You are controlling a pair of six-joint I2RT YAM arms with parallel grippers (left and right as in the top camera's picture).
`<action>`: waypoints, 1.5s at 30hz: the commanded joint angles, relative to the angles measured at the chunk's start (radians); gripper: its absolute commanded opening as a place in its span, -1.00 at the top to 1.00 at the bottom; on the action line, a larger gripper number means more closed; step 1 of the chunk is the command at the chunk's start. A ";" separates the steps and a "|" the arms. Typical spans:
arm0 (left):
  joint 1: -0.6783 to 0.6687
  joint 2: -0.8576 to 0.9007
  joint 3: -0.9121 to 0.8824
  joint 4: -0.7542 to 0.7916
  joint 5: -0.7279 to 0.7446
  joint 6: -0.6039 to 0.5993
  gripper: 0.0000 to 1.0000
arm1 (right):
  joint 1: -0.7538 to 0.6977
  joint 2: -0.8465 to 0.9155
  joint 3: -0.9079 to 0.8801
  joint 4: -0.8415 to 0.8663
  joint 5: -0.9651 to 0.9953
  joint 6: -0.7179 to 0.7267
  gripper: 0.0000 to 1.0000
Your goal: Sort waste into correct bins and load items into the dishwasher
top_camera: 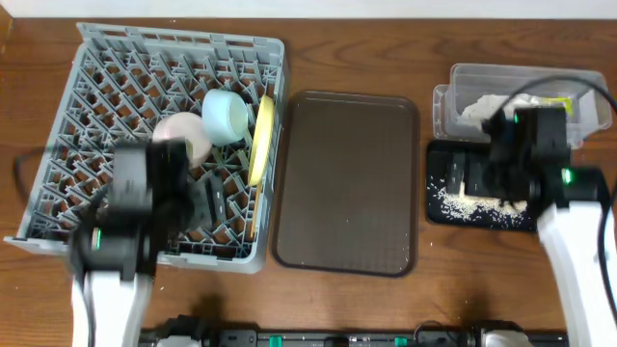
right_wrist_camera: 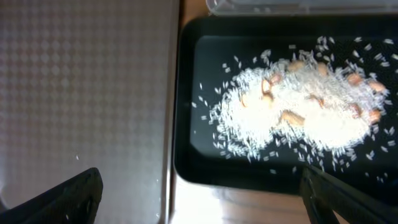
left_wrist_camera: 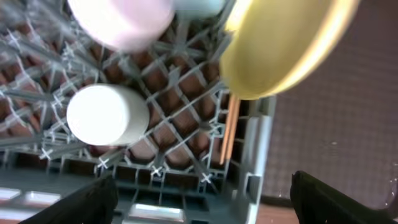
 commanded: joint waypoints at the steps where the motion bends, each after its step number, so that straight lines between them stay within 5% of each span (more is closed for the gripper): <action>1: -0.044 -0.219 -0.096 0.025 -0.027 0.046 -0.78 | 0.009 -0.249 -0.134 0.049 0.037 0.017 -0.99; 2: -0.049 -0.306 -0.131 0.033 -0.026 0.046 -0.92 | 0.009 -0.363 -0.187 0.076 0.055 0.016 -0.99; 10: -0.049 -0.483 -0.154 0.048 -0.027 0.046 -0.94 | 0.009 -0.692 -0.249 -0.008 0.084 0.016 -0.98; 34: -0.049 -0.480 -0.154 0.045 -0.027 0.046 -0.96 | 0.011 -0.793 -0.255 -0.191 0.076 0.017 -0.99; 38: -0.049 -0.480 -0.154 0.045 -0.027 0.046 -0.96 | 0.011 -0.882 -0.304 -0.110 0.072 0.016 -0.99; 45: -0.049 -0.480 -0.154 0.045 -0.027 0.046 -0.96 | 0.045 -1.071 -0.650 0.377 0.031 -0.017 -0.99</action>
